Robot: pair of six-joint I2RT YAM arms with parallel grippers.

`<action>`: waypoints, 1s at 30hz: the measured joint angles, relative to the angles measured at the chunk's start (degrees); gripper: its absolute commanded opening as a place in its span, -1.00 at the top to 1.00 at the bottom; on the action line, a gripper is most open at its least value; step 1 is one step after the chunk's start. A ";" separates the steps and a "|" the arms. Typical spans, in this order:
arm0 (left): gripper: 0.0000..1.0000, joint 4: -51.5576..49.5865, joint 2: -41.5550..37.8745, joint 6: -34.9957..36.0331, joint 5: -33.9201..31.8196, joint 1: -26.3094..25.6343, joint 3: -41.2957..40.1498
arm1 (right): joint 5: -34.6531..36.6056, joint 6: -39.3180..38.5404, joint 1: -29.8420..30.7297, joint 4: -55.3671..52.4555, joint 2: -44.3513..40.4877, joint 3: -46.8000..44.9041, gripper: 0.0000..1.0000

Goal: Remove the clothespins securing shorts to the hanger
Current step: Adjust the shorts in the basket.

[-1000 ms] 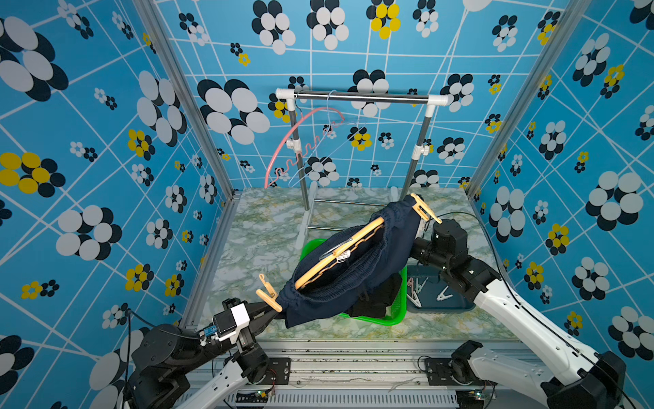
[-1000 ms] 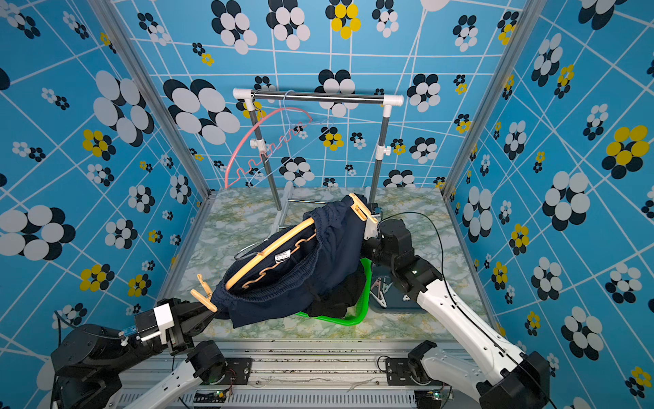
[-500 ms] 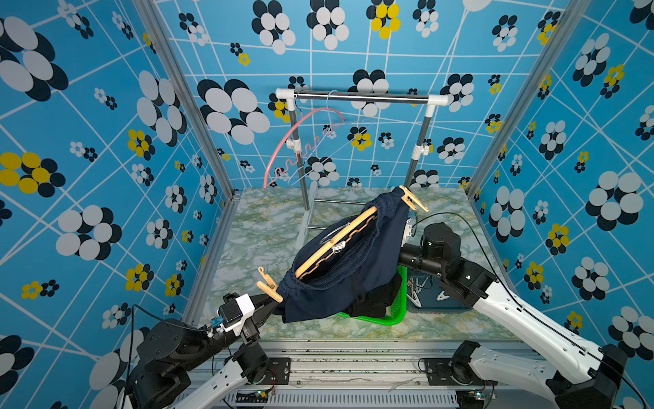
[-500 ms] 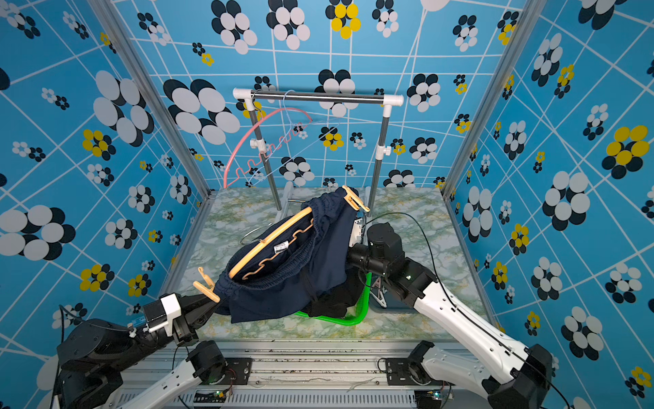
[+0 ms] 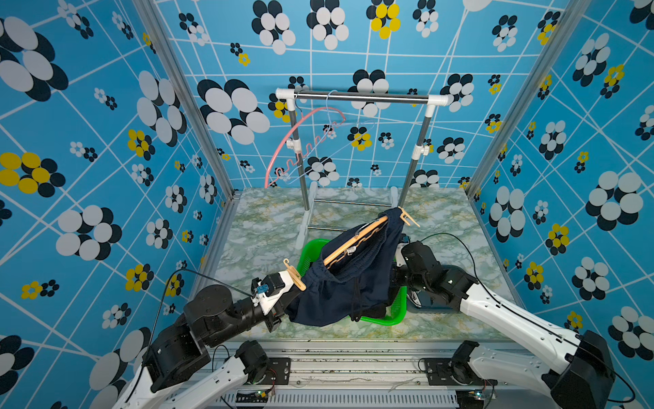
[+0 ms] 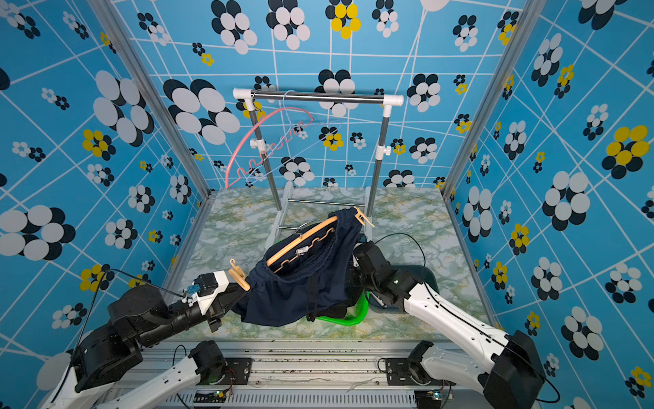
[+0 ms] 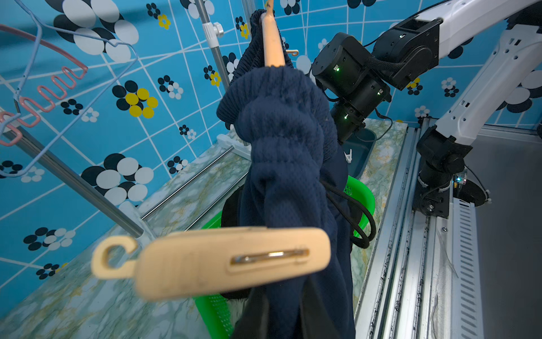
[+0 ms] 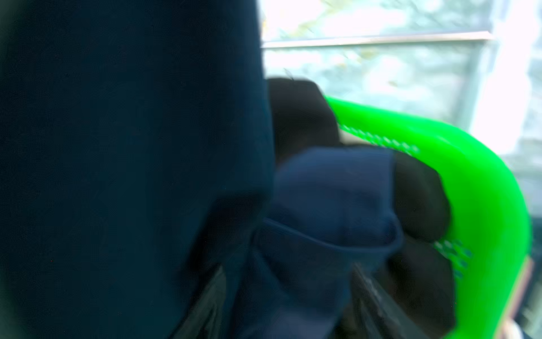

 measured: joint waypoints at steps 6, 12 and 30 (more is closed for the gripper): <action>1.00 -1.97 0.44 -1.27 -1.97 0.00 -0.46 | 6.16 -0.98 -0.13 -5.86 -0.26 -0.11 -0.47; 1.00 -0.28 1.25 -1.14 -2.12 0.70 -2.86 | 10.34 -3.56 -4.42 -12.28 -3.13 0.68 -0.47; 1.00 1.31 13.51 -5.60 32.11 32.35 -1.86 | 12.24 -22.73 -10.64 -17.68 -9.31 14.97 -0.38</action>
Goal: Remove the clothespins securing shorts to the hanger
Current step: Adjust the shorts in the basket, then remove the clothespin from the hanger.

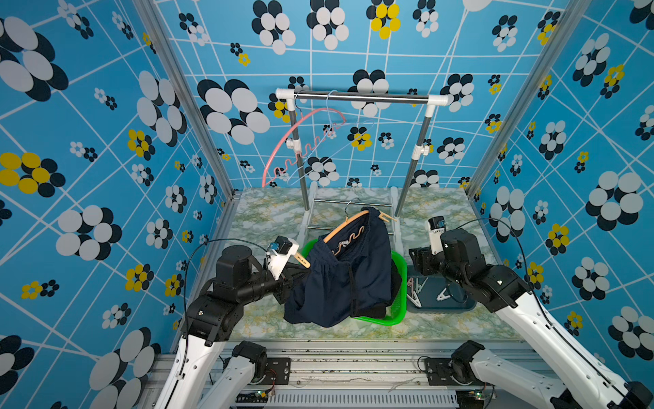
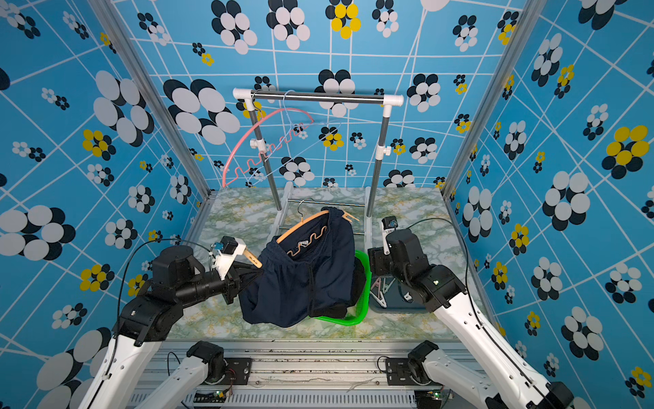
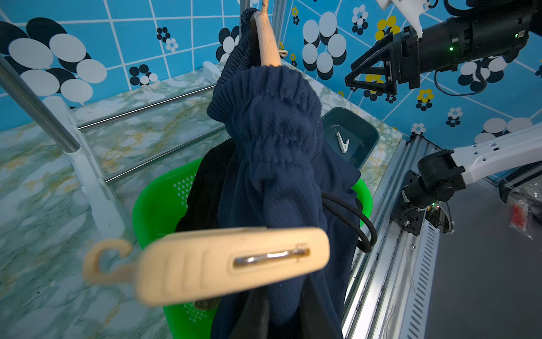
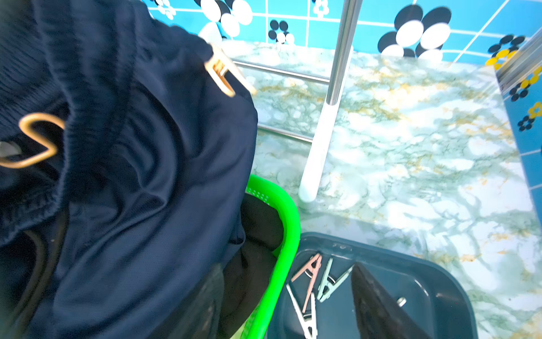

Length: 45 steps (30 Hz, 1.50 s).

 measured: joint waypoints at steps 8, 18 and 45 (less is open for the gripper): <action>1.00 -2.27 -0.87 0.98 6.45 0.31 3.50 | -1.20 -7.21 -0.57 -3.61 7.17 9.03 -0.36; 1.00 -4.79 -1.36 1.36 8.11 0.31 3.98 | -3.17 -12.94 -0.66 -8.00 9.57 15.12 -0.43; 1.00 -6.51 -0.94 1.38 9.75 0.31 4.79 | -3.13 -22.18 -0.66 -8.66 19.78 21.22 0.13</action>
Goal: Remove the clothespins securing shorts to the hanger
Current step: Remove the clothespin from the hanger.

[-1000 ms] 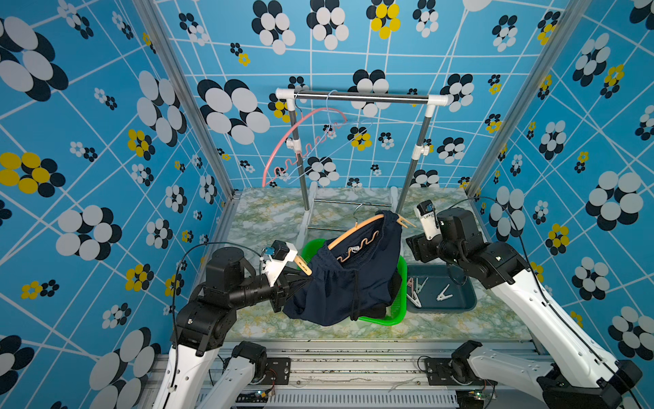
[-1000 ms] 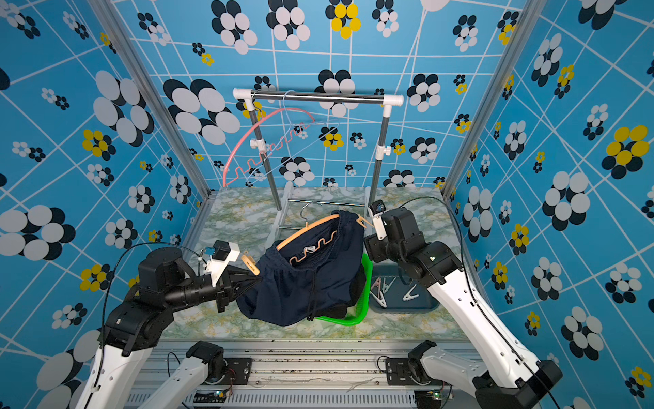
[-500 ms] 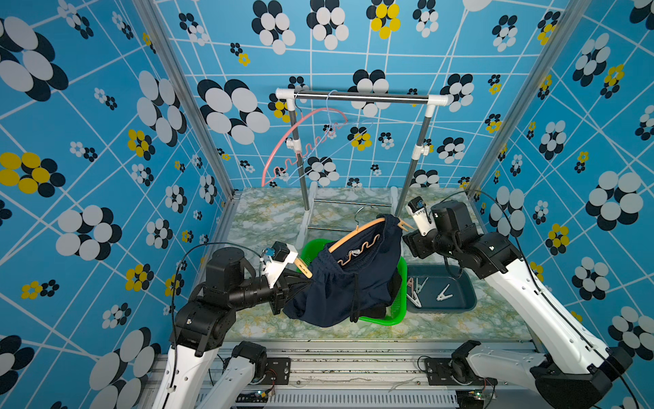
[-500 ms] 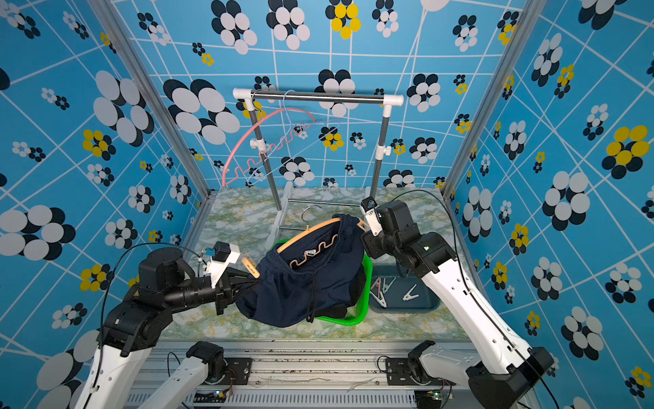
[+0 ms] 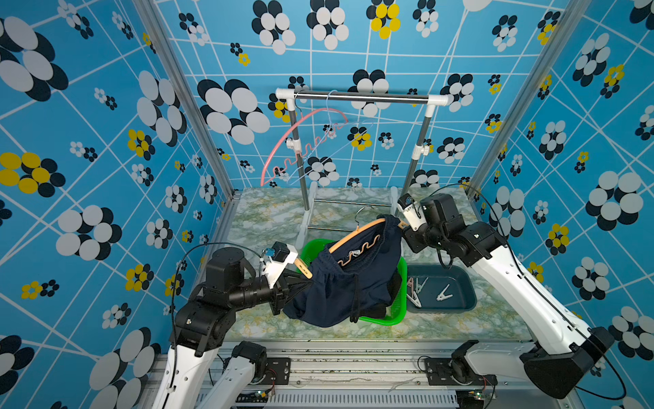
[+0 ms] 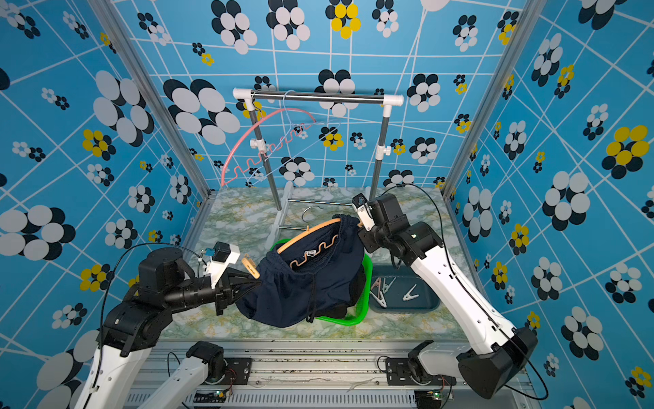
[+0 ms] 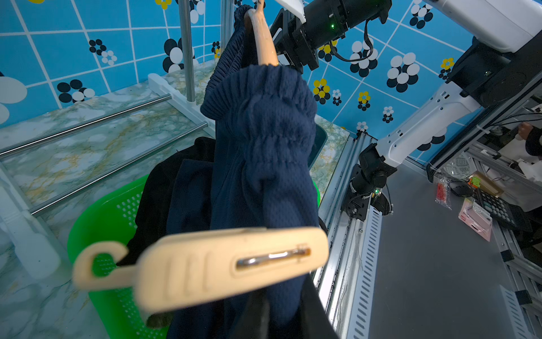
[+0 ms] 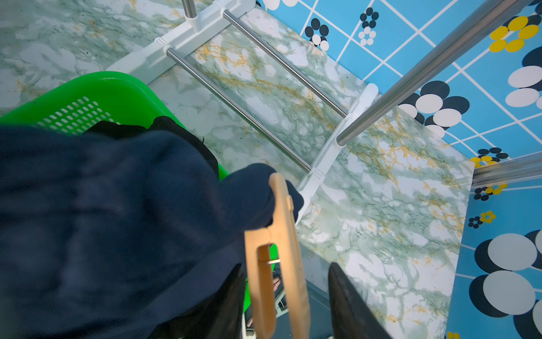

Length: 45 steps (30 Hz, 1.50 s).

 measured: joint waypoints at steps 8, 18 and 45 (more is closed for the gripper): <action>1.00 -0.33 0.74 0.00 0.04 0.00 0.26 | 0.15 -0.59 0.00 -0.04 0.22 1.01 0.35; 1.00 -0.31 1.14 0.02 0.20 0.00 0.28 | -0.81 -1.20 0.04 -1.27 0.39 1.03 0.85; 1.00 0.13 0.35 -0.50 -4.15 0.00 0.35 | 0.79 2.73 0.00 -1.49 -4.50 -4.66 1.00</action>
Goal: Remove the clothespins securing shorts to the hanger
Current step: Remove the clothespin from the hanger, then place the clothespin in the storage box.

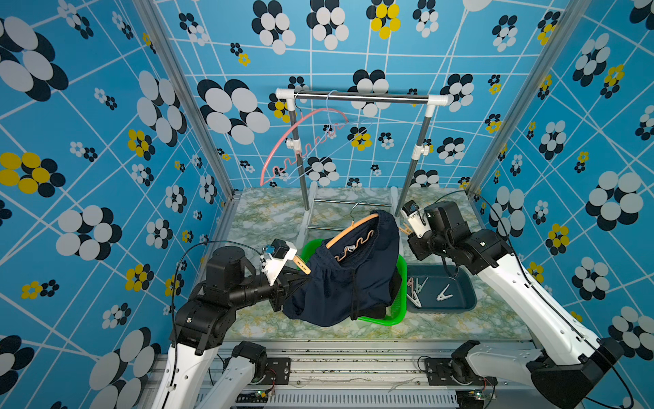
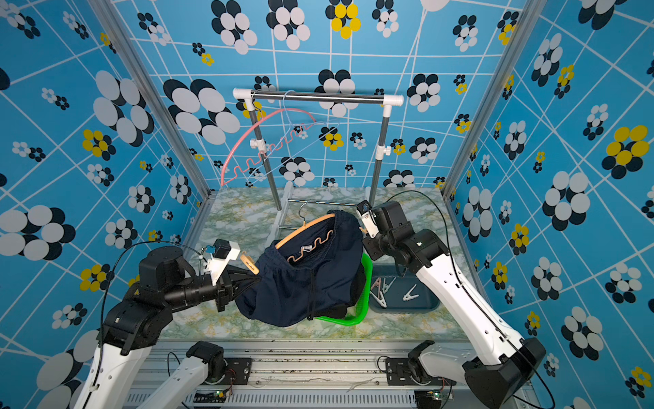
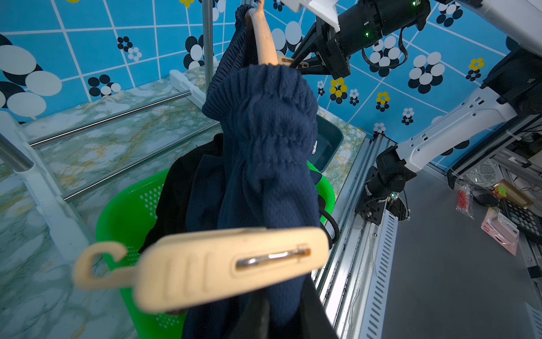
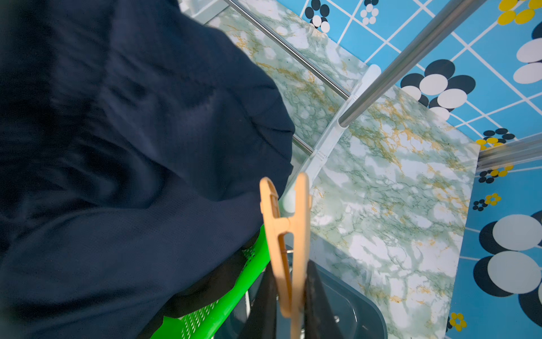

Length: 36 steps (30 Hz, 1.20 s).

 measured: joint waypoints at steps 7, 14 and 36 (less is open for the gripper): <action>1.00 0.20 -1.44 0.07 0.04 0.00 -0.33 | 5.53 11.13 -0.02 -1.11 -5.25 -6.54 1.00; 1.00 -0.39 -2.36 0.94 1.05 0.00 -0.37 | 6.73 26.77 -1.22 -3.78 -11.43 -20.13 1.00; 1.00 -5.07 2.60 1.66 3.87 0.00 -0.28 | -2.67 38.69 -20.94 20.22 0.92 -41.07 0.68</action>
